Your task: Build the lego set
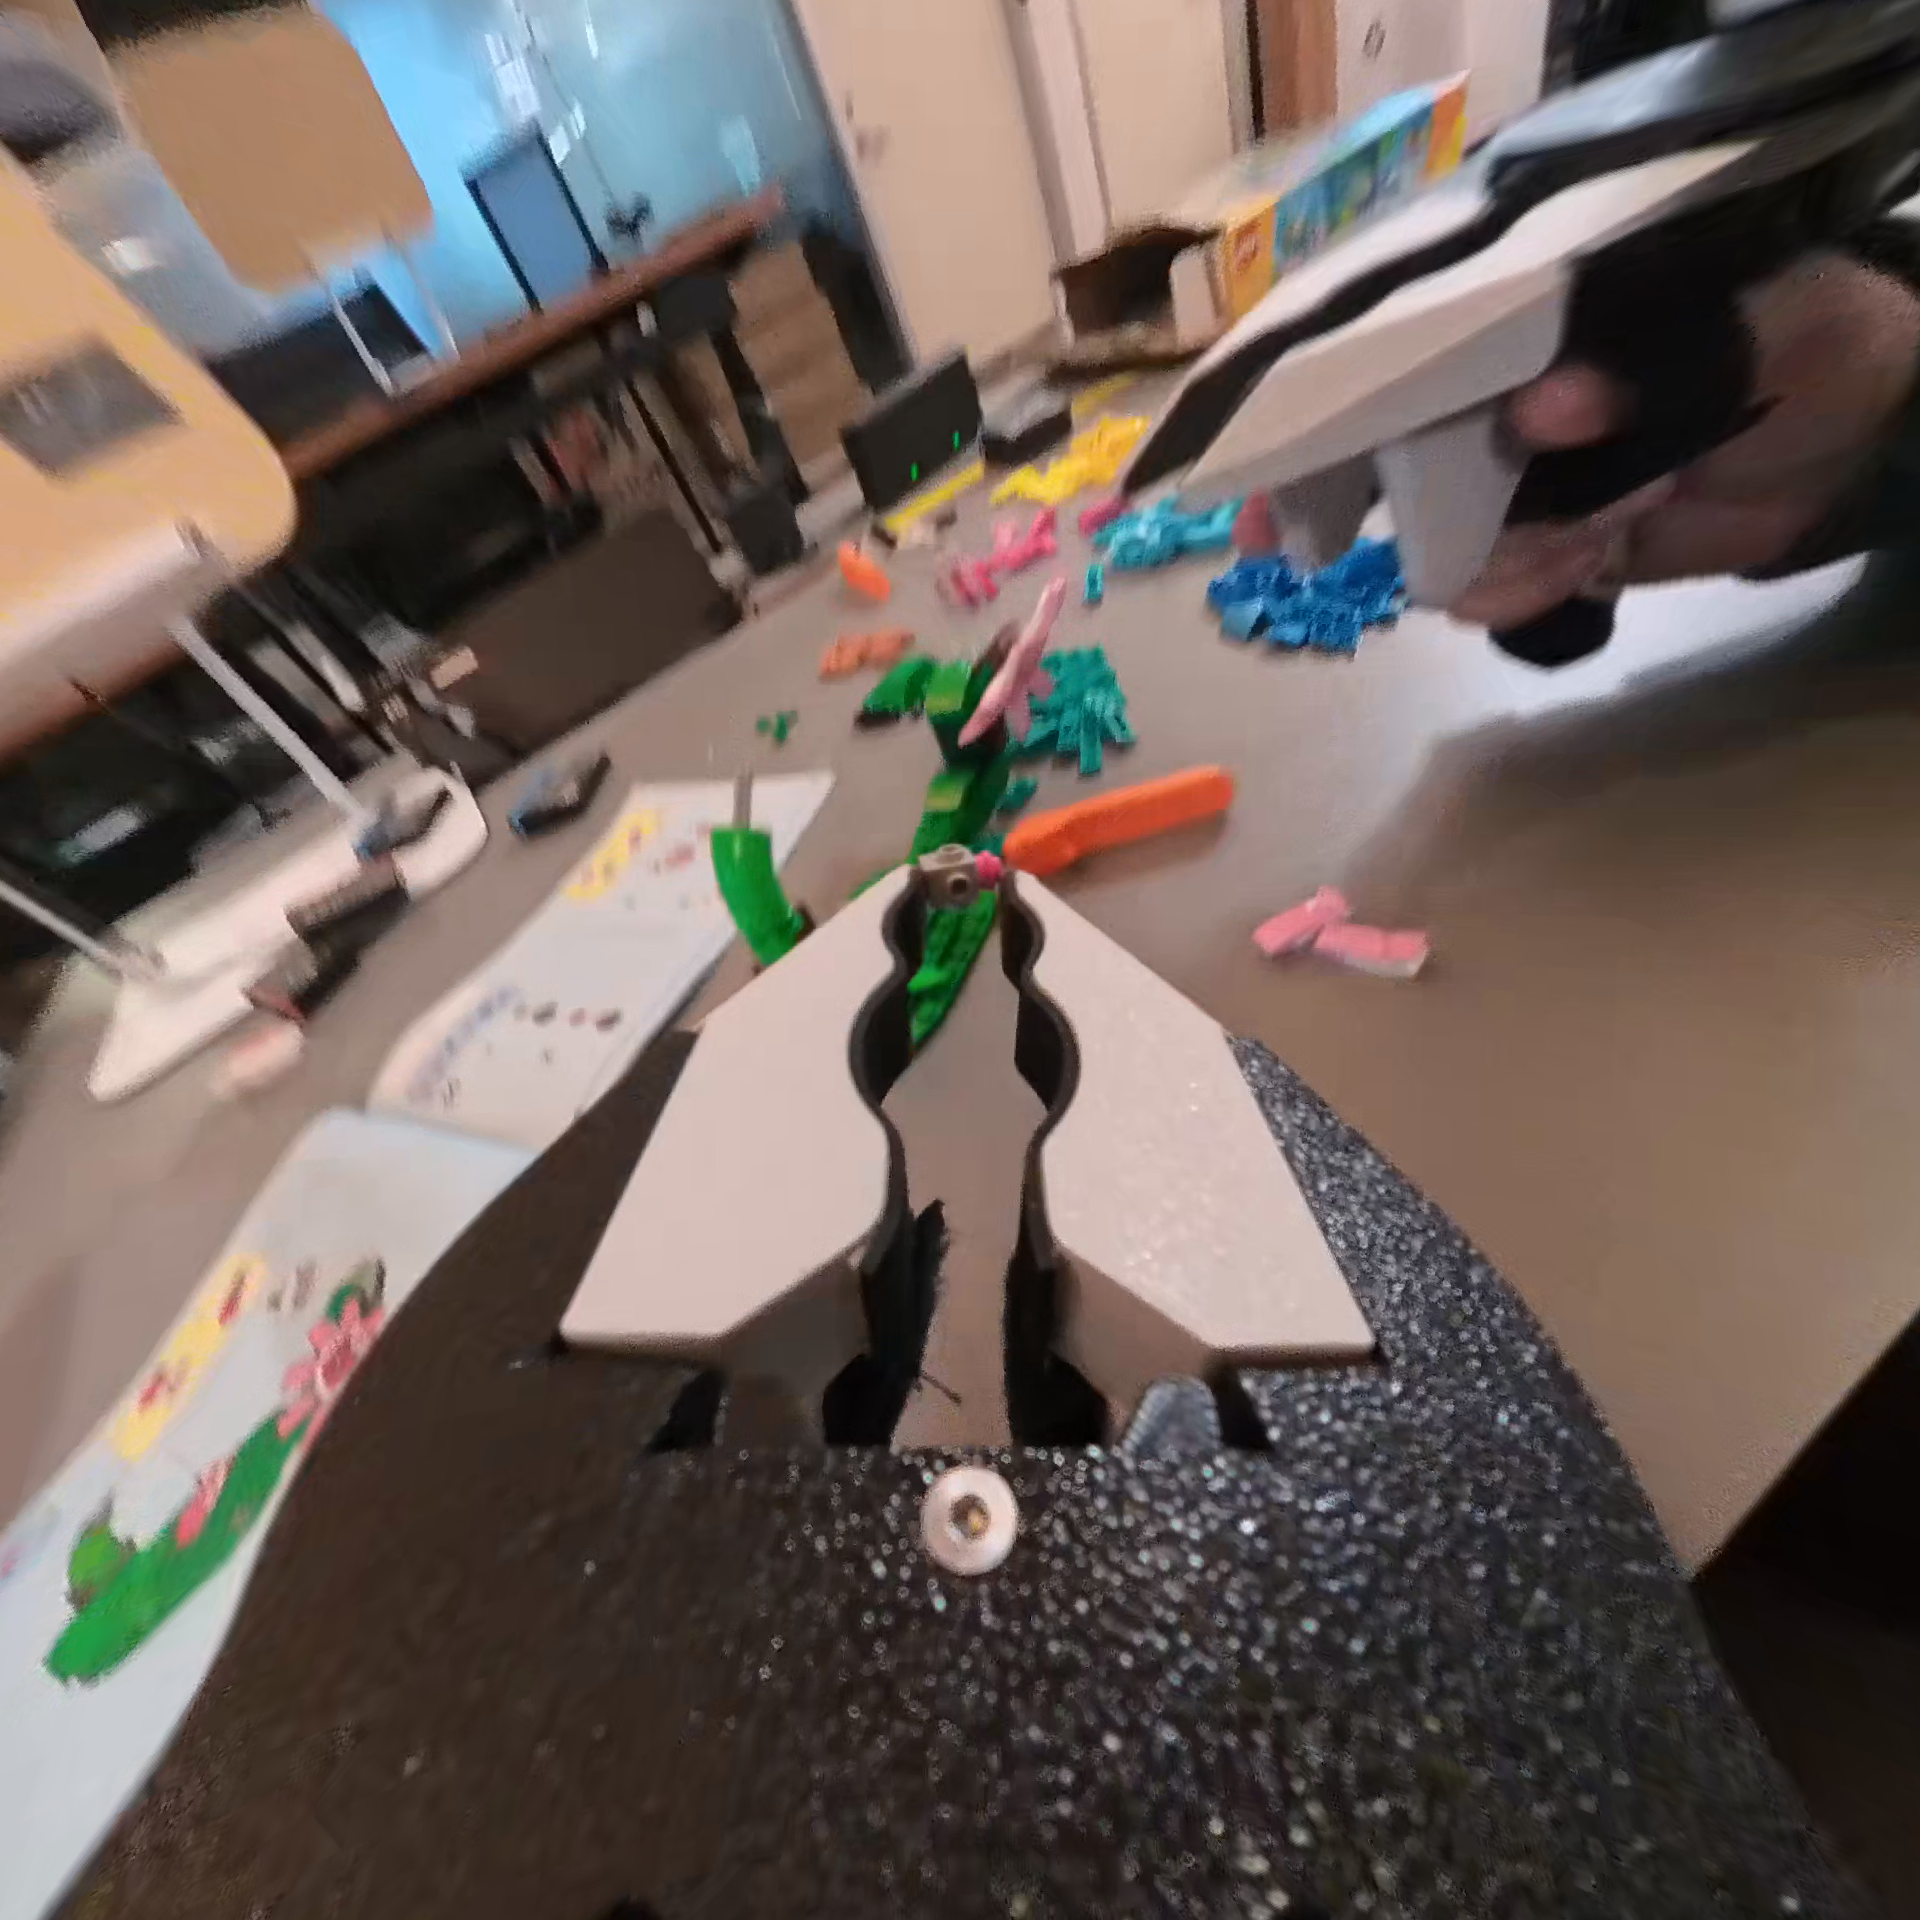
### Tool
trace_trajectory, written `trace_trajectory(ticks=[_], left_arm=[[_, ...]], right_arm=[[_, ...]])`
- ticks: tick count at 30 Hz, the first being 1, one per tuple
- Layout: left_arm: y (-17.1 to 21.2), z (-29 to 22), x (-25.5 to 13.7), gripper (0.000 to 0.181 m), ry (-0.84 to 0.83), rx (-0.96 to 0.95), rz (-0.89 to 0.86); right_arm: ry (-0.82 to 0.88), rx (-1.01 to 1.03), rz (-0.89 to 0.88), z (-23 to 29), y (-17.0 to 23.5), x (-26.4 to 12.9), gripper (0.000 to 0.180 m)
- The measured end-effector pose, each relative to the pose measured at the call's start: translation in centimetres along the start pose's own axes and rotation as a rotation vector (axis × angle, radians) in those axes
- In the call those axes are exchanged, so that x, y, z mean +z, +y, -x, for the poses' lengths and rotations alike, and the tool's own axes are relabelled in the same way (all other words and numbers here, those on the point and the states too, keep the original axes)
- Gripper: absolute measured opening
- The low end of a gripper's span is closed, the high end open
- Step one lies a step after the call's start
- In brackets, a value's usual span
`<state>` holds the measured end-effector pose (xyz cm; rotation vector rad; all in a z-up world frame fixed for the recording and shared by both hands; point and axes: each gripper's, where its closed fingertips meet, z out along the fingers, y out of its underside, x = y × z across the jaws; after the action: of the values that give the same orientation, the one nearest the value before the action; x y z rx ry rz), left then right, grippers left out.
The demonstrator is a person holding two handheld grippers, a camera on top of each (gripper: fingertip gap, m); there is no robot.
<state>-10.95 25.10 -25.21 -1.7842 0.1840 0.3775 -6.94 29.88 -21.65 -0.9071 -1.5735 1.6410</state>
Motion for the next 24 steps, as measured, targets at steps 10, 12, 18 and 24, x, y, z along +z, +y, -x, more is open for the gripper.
trace_trajectory(ticks=[10, 12, 18, 24], left_arm=[[-4.1, -4.1, 0.4, 0.011, -0.028, 0.199, -0.151], [-4.0, -4.2, 0.4, 0.011, -0.034, 0.216, -0.148], [-3.7, -4.5, 0.6, 0.012, -0.007, 0.213, -0.141], [-3.5, -4.6, 0.4, 0.032, 0.246, -0.256, -0.136]], right_arm=[[-0.205, 0.271, 0.058, 4.0, 1.2, 1.8, 0.013], [-0.199, 0.261, 0.065, 4.0, 1.3, 1.8, 0.012], [-0.174, 0.142, 0.110, 3.7, 1.9, 1.6, 0.010], [-0.089, -0.407, 0.192, 2.6, 3.5, 0.5, 0.010]])
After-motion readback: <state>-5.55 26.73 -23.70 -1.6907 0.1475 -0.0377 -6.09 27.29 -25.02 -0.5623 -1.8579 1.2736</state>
